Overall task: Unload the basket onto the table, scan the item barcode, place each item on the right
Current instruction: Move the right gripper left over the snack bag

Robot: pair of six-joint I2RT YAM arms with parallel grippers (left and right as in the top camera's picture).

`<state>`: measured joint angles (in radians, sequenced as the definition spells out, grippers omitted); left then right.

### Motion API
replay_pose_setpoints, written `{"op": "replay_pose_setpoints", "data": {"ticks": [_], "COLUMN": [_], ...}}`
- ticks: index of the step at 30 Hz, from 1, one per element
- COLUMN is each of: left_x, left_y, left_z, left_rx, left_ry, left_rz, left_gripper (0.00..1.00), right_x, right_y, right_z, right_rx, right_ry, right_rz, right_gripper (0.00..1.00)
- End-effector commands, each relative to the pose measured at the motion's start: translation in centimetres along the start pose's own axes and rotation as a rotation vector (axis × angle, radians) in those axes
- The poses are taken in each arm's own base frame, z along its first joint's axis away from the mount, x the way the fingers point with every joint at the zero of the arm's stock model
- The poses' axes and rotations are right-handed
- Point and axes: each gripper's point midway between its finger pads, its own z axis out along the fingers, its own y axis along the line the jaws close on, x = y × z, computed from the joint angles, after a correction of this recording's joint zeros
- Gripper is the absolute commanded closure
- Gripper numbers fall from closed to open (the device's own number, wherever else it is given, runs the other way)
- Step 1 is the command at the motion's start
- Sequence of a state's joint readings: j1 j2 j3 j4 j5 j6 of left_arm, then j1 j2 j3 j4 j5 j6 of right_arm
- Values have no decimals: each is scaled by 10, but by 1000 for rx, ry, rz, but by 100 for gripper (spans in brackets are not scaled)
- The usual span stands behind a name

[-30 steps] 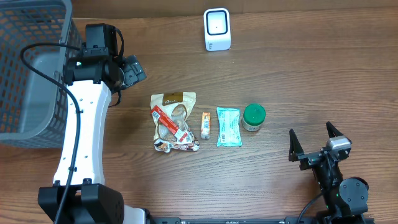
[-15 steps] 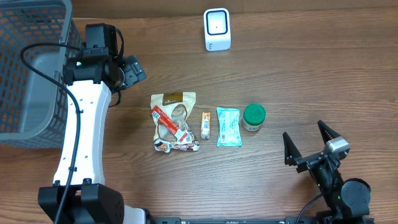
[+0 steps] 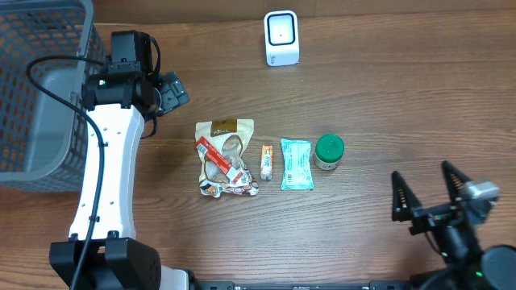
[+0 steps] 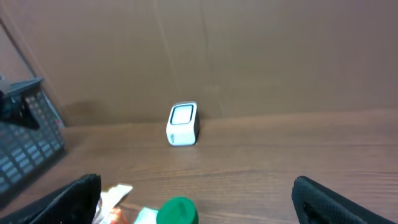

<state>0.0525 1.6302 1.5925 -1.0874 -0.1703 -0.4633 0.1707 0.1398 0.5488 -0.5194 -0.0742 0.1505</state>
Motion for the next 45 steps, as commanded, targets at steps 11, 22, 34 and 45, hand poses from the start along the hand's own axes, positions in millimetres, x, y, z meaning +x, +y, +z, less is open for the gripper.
{"op": "replay_pose_setpoints", "data": {"ticks": [11,22,34,45], "left_x": [-5,-5,-5,-5], "left_y": [3,3,3,3], "left_z": [-8,-8,-8,-8], "left_rx": [-8,-8,-8,-8], "left_ry": [-29,-29,-29,-29], "left_rz": [0,0,0,0], "left_gripper": [0,0,0,0], "right_x": [-46,-42,37,131], "right_y": [13,40,104,159], "right_z": [22,48,80,117], "right_rx": [81,-38,-224,-108], "right_ry": [474,722,1080,1243], "right_rz": [63,152,240,98], "right_gripper": [0,0,39,39]}}
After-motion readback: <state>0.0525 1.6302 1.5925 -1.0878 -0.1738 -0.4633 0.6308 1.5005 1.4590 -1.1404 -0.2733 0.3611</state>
